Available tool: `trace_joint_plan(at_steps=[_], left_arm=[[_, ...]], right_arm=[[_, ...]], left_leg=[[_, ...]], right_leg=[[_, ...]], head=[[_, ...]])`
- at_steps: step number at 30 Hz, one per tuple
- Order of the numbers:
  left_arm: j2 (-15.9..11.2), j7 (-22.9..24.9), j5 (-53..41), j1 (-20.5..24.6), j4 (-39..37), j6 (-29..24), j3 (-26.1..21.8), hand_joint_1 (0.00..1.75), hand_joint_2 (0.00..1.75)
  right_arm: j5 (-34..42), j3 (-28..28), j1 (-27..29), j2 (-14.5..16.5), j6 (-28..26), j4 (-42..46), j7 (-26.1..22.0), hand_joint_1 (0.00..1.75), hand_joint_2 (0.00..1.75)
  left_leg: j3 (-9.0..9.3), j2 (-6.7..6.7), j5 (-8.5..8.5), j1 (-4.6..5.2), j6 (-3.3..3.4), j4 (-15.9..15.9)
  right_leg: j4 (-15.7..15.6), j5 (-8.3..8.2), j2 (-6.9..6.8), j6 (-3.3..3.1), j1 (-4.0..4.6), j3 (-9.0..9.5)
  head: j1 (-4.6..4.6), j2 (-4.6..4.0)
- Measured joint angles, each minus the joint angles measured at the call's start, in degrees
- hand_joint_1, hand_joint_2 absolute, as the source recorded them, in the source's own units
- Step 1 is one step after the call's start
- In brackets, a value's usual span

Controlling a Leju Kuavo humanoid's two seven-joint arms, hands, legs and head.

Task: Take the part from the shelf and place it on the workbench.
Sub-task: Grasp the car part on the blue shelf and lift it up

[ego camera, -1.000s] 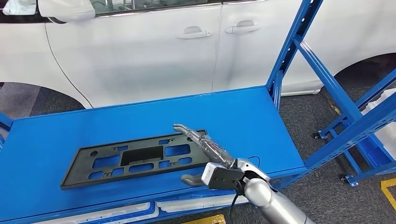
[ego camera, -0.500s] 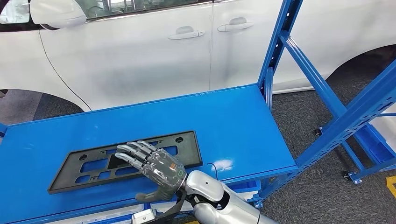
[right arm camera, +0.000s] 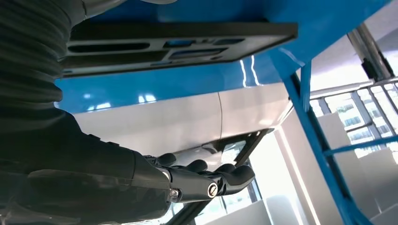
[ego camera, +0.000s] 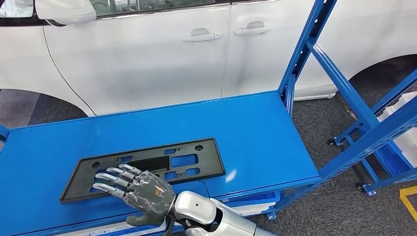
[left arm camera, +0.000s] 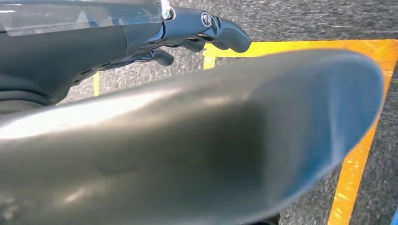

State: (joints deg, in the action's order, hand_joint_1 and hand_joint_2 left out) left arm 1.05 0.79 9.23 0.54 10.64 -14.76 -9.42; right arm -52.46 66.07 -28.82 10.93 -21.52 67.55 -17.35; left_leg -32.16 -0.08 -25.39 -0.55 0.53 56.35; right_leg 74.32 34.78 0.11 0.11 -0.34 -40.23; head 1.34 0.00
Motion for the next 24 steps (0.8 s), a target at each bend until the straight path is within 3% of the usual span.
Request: trace_joint_plan(at_steps=[1,2,5,7,10,12,14,15,16,17,20,22,24], left_arm=[[0.0,-0.1,-0.2,0.0,0.0,0.2,0.0,0.0,0.0],[-0.1,-0.2,-0.4,0.0,0.0,0.4,0.0,0.0,0.0],[-0.2,-0.3,-0.7,0.1,0.0,0.8,0.0,0.0,0.0],[-0.3,-0.4,-0.8,0.3,0.0,0.8,0.0,0.0,0.0],[-0.4,-0.5,-1.0,0.5,0.0,0.8,0.0,0.0,0.0],[-0.4,-0.5,-1.1,0.5,0.0,0.9,0.0,0.0,0.0],[-0.5,-0.6,-1.2,0.5,0.0,0.9,0.0,0.0,0.0],[-0.6,-0.6,-1.2,0.5,0.0,0.9,0.0,0.0,0.0],[-0.6,-0.6,-1.2,0.4,0.0,0.9,0.0,0.0,0.0],[-0.6,-0.6,-1.2,0.4,0.0,0.9,0.0,0.0,0.0],[-0.8,-0.8,-1.7,0.4,0.0,1.1,0.0,0.0,0.0],[-0.9,-0.9,-2.4,0.6,0.0,1.6,0.1,0.0,0.0],[-1.0,-0.9,-3.1,0.8,0.0,2.0,0.2,0.0,0.0]], right_arm=[[0.0,0.6,-0.2,0.5,-0.4,-1.1,0.0,0.0,1.75],[-0.2,1.2,-0.4,1.0,-0.9,-2.2,0.0,0.0,1.75],[-1.1,2.9,-1.5,3.4,-2.4,-6.2,0.0,0.0,1.75],[-2.1,4.0,-2.2,5.1,-3.0,-9.0,0.4,0.0,1.75],[-3.1,5.6,-3.3,6.9,-3.2,-12.0,1.9,0.0,1.75],[-3.4,6.5,-4.0,7.8,-3.2,-13.3,2.6,0.0,1.75],[-3.5,7.2,-4.3,8.3,-3.1,-14.4,2.8,0.0,1.75],[-3.5,7.5,-4.3,8.4,-3.1,-14.9,2.9,0.0,1.75],[-3.6,7.7,-4.3,8.5,-3.1,-15.3,2.9,0.0,1.75],[-3.6,8.0,-4.4,8.6,-3.1,-15.7,3.1,0.0,1.75],[-4.1,8.4,-5.0,9.0,-3.5,-16.5,4.9,0.0,1.75],[-4.5,8.9,-5.9,9.1,-4.1,-17.2,7.5,0.0,1.75],[-4.9,9.3,-6.8,9.1,-4.8,-18.2,10.7,0.0,1.75]], left_leg=[[-0.01,-0.04,-0.04,0.01,-0.02,0.1],[0.01,-0.08,-0.11,0.02,-0.09,0.2],[-0.07,-0.18,-0.51,0.15,-0.62,0.8],[-0.25,-0.18,-0.68,0.27,-1.24,1.0],[-0.38,-0.15,-1.11,0.1,-2.25,1.4],[-1.96,-0.13,-3.57,-0.06,-2.9,5.1],[-5.53,-0.12,-7.33,-0.19,-3.43,13.1],[-7.07,-0.12,-8.39,-0.24,-3.59,16.3],[-7.8,-0.12,-8.39,-0.28,-3.67,17.8],[-7.23,-0.11,-7.12,-0.33,-3.68,16.5],[-1.45,-0.12,-1.51,-0.36,-3.28,4.4],[0.17,-0.21,-0.67,-0.09,-2.6,0.7],[0.08,-0.29,-0.5,0.0,-1.79,0.5]], right_leg=[[0.6,-0.44,0.0,-0.02,0.0,-0.39],[-1.3,-1.96,-0.01,-0.12,0.0,0.42],[-12.8,-7.1,-0.04,-0.84,0.11,5.81],[-15.7,-7.71,-0.01,-1.32,0.38,7.03],[-16.1,-8.11,-0.02,-2.13,0.31,7.09],[-16.5,-8.36,-0.09,-2.58,0.02,7.23],[-16.5,-8.37,-0.16,-2.7,0.04,7.18],[-16.5,-8.36,-0.19,-2.71,0.05,7.17],[-16.5,-8.35,-0.19,-2.71,0.05,7.19],[-16.5,-8.33,-0.16,-2.69,0.04,7.26],[-16.4,-8.18,-0.03,-2.31,0.13,7.54],[-16.4,-8.26,-0.03,-1.74,0.28,7.39],[-16.5,-8.39,-0.03,-1.08,0.32,7.24]], head=[[-0.01,0.0],[-0.01,0.0],[0.02,-0.01],[0.07,-0.01],[0.07,-0.01],[0.13,-0.01],[0.15,-0.01],[0.14,-0.01],[0.14,-0.01],[0.15,-0.02],[0.15,-0.01],[0.11,0.0],[0.08,-0.01]])
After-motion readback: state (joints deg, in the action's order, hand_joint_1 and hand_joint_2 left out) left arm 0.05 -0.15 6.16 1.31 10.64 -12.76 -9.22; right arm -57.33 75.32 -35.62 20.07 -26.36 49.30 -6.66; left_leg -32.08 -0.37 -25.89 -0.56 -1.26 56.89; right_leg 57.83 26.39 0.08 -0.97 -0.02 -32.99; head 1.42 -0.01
